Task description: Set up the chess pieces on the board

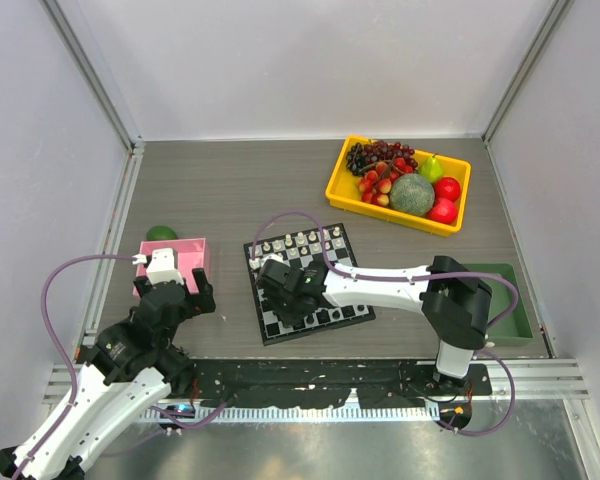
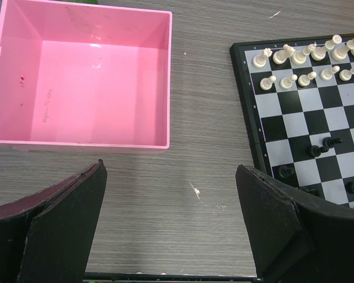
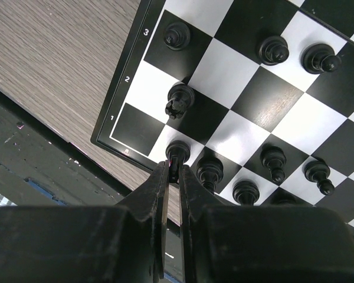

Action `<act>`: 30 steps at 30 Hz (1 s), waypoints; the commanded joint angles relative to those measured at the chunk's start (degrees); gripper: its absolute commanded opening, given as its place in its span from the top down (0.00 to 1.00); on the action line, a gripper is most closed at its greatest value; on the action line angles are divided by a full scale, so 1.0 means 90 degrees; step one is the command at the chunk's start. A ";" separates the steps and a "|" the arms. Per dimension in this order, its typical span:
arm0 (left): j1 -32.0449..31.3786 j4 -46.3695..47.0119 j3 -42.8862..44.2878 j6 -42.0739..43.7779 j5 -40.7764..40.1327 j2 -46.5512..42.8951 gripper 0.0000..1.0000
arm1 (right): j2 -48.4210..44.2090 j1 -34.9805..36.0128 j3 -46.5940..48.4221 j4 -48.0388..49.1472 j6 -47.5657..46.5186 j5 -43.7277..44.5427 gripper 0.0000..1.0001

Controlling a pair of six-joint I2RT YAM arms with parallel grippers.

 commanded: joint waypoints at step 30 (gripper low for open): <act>-0.0021 0.0238 -0.0003 0.0033 -0.0140 -0.0085 0.01 | 0.0116 -0.0015 0.1015 -0.0084 -0.0332 0.0479 0.60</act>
